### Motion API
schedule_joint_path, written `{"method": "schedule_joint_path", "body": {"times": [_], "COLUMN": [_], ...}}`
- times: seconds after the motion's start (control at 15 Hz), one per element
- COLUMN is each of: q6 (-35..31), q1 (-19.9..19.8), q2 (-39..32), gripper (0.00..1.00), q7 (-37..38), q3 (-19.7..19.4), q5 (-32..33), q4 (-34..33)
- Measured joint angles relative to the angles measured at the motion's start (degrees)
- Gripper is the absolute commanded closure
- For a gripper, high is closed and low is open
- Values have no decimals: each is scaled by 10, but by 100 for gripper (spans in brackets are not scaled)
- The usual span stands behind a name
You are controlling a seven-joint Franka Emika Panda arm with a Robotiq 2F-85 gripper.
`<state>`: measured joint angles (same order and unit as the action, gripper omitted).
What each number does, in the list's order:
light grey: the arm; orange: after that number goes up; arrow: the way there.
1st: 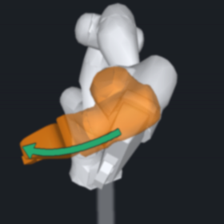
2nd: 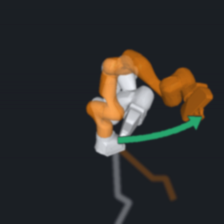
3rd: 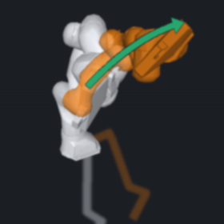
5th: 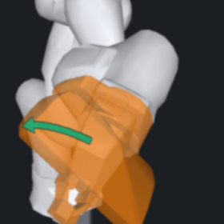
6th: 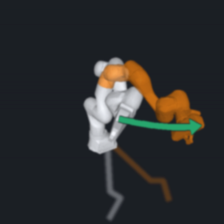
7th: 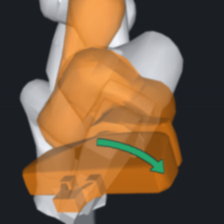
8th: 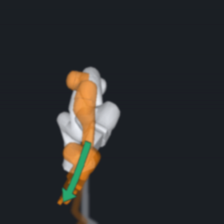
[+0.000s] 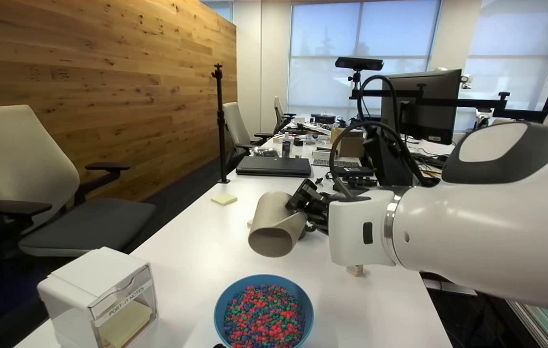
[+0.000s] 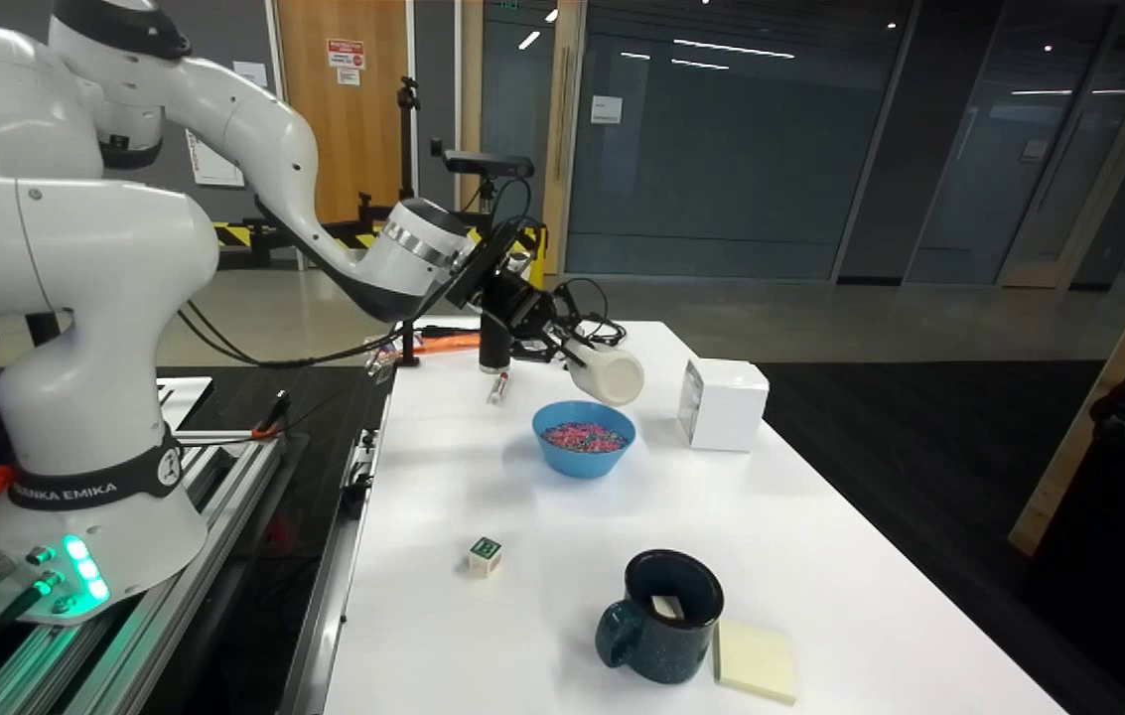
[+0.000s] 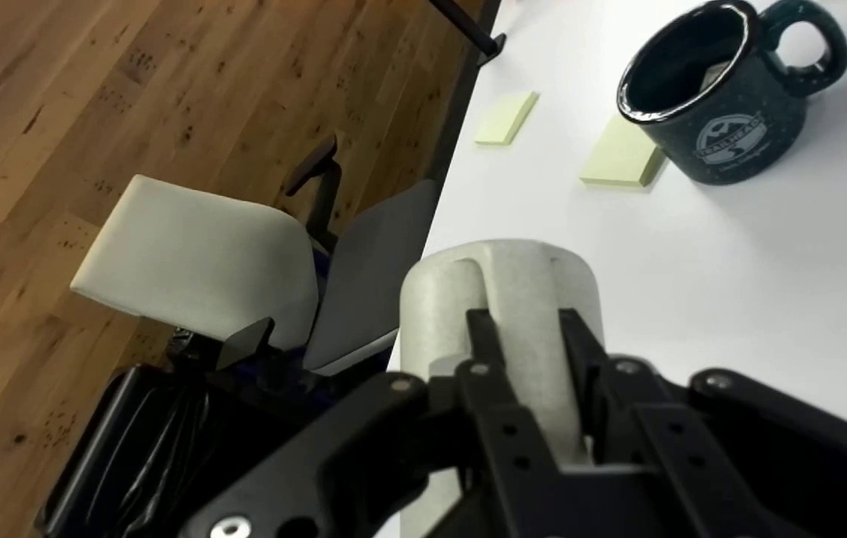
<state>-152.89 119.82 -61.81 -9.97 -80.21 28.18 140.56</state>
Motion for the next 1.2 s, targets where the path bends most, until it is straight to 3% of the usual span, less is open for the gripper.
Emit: {"method": "schedule_joint_path", "body": {"times": [0.53, 1.2], "q6": [1, 0], "q1": [-13, 23], "q2": [88, 181], "gripper": [94, 94], "q7": [60, 68], "q3": [-46, -192], "q5": [-29, -104], "q4": [5, 24]}}
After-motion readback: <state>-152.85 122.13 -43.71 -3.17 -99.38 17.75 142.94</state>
